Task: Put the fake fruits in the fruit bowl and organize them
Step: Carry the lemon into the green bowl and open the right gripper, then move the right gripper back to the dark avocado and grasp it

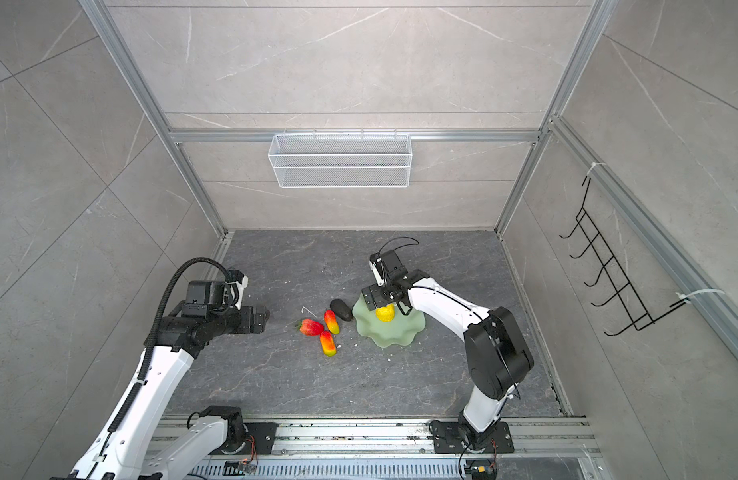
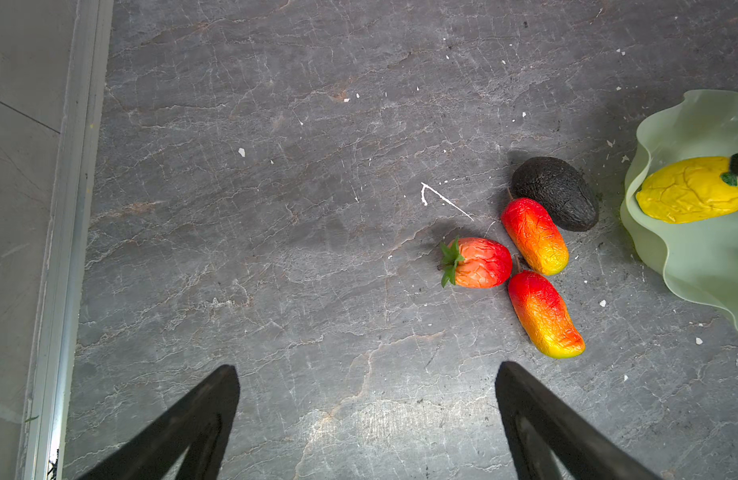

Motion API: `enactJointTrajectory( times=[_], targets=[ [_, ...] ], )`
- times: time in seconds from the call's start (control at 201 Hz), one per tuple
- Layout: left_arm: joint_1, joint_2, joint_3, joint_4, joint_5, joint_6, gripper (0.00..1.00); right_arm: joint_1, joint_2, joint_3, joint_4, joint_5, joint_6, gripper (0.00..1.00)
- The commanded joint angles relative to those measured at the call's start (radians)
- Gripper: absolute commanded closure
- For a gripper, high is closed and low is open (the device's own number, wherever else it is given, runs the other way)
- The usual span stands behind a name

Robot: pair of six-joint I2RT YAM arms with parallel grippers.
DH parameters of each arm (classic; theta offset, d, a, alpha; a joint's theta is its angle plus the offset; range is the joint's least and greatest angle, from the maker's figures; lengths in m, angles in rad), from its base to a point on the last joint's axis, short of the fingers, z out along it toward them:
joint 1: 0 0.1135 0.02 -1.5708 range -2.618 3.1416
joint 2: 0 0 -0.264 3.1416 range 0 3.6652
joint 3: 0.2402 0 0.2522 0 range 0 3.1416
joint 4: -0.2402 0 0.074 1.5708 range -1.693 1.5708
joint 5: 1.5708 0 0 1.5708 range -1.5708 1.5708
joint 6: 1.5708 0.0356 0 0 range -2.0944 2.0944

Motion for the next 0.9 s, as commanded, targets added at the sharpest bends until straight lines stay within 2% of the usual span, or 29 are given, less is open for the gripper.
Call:
enactJointTrajectory(
  times=[0.0, 0.184, 0.319, 0.628, 0.787, 0.892],
  targets=[
    [0.004, -0.006, 0.001, 0.008, 0.018, 0.024, 0.00, 0.068, -0.007, 0.115, -0.103, -0.032, -0.069, 0.01],
    [0.005, -0.005, 0.001, 0.009, 0.016, 0.024, 0.00, 0.168, 0.134, 0.216, -0.102, -0.045, -0.069, 0.00],
    [0.004, -0.003, 0.001, 0.010, 0.018, 0.023, 0.00, 0.198, 0.228, 0.270, -0.088, -0.059, -0.056, 0.01],
    [0.004, -0.003, 0.000, 0.010, 0.020, 0.024, 0.00, 0.203, 0.357, 0.357, -0.112, -0.069, -0.072, 0.25],
    [0.005, -0.003, 0.000, 0.009, 0.021, 0.024, 0.00, 0.203, 0.405, 0.389, -0.115, -0.075, -0.071, 0.33],
    [0.005, -0.002, 0.002, 0.010, 0.021, 0.025, 0.00, 0.203, 0.431, 0.409, -0.114, -0.076, -0.070, 0.35]
  ],
)
